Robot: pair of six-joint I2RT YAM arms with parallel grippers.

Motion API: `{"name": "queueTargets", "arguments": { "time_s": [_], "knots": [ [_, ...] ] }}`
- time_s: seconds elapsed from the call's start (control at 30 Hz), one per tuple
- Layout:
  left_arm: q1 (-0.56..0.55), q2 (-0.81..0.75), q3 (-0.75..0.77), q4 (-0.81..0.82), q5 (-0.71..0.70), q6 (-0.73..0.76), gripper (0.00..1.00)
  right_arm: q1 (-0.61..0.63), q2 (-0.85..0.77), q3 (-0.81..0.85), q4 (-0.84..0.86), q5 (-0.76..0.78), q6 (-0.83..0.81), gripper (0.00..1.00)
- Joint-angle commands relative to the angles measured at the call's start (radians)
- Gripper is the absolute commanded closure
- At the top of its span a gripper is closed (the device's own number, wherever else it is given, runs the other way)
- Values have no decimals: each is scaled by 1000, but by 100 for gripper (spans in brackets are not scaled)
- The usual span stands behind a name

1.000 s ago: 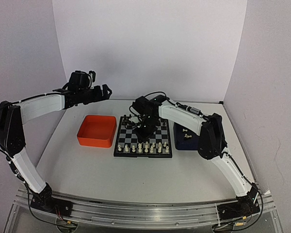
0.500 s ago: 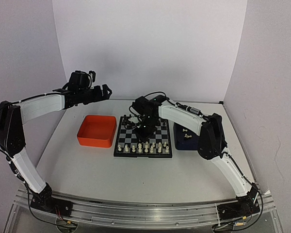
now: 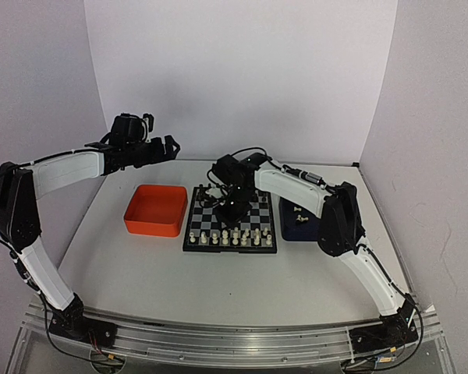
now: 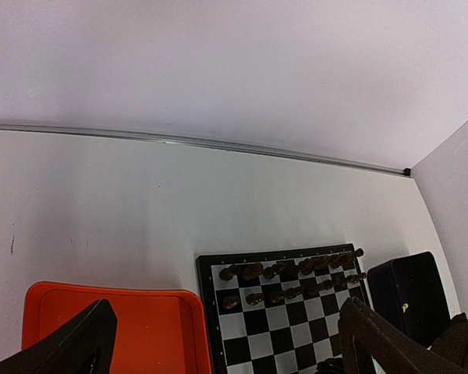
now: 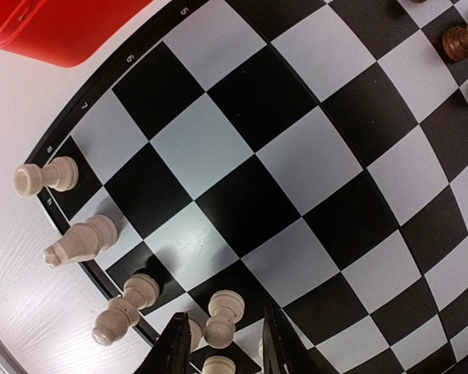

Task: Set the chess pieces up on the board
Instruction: Place the chess piece on the chessboard.

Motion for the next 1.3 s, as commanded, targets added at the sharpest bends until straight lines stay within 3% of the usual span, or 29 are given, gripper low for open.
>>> {"name": "queueTargets", "arguments": {
  "time_s": [0.0, 0.5, 0.7, 0.9, 1.07, 1.27],
  "knots": [
    [5, -15, 25, 17, 13, 13, 0, 5, -39, 36, 24, -43, -7, 68],
    [5, -12, 44, 34, 32, 4, 0, 5, -145, 30, 117, -1, -31, 57],
    [5, 0, 69, 38, 44, 1, 0, -5, -234, 0, 149, 127, -45, 43],
    [5, 24, 103, 69, 78, -1, 0, -85, -410, -174, 241, 181, -8, 30],
    [5, 66, 143, 94, 99, 2, 0, -235, -561, -379, 302, 104, 42, 21],
    [5, 153, 247, 82, 112, -14, 0, -381, -663, -578, 319, 88, -54, 12]
  ]
}}
